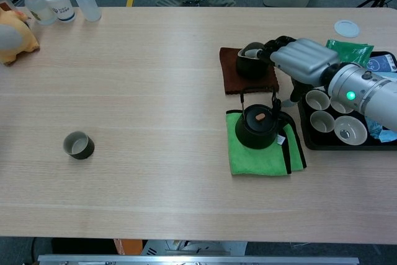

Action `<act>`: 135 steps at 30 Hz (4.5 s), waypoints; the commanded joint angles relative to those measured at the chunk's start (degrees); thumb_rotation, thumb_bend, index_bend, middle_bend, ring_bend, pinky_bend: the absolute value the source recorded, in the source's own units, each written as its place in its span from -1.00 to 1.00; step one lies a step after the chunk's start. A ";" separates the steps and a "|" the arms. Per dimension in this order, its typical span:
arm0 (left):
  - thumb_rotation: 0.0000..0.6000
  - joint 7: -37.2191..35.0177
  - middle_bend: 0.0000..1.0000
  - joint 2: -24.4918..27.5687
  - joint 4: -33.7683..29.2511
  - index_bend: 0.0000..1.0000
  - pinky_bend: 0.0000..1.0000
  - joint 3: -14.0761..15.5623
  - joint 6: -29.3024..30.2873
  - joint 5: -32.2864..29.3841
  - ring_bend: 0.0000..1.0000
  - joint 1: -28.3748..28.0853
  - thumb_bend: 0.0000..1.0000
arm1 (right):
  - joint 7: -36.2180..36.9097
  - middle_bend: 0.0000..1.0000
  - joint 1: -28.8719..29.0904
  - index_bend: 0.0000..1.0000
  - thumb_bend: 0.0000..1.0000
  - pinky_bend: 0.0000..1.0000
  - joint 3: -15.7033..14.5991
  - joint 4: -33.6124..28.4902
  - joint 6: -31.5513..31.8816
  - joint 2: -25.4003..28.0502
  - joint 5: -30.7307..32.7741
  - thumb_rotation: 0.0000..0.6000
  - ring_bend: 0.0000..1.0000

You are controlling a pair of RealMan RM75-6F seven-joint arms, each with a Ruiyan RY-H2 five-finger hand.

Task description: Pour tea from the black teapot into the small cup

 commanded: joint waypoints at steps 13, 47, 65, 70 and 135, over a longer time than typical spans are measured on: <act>1.00 0.94 -0.38 1.02 -2.05 -0.54 -0.59 0.42 0.49 0.59 -0.43 0.32 -0.44 | 9.96 -0.63 2.91 -0.92 -1.00 -0.90 -1.71 -7.97 -7.02 5.12 0.24 1.00 -0.94; 1.00 0.00 -0.40 1.98 -1.58 -0.54 -0.59 0.91 0.26 -0.12 -0.43 1.10 -0.44 | 12.53 -0.61 6.24 -0.92 -1.00 -0.89 -6.59 -12.24 -7.99 5.28 -1.82 1.00 -0.86; 1.00 0.11 -0.40 1.98 -1.80 -0.54 -0.59 1.06 0.37 0.15 -0.43 1.30 -0.44 | 13.48 -0.60 7.19 -0.92 -1.00 -0.89 -8.16 -12.48 -8.63 5.01 -3.83 1.00 -0.85; 1.00 0.07 -0.40 2.02 -1.84 -0.54 -0.59 0.95 0.43 0.17 -0.43 1.27 -0.44 | 16.66 -0.60 6.42 -0.92 -1.00 -0.90 -7.63 -12.39 -7.41 5.15 -6.84 1.00 -0.85; 1.00 -0.92 -0.42 3.09 -1.71 -0.55 -0.59 1.59 -0.03 -0.60 -0.43 1.87 -0.44 | 13.87 -0.59 7.48 -0.92 -1.00 -0.90 -8.13 -12.58 -7.85 3.54 -6.11 1.00 -0.85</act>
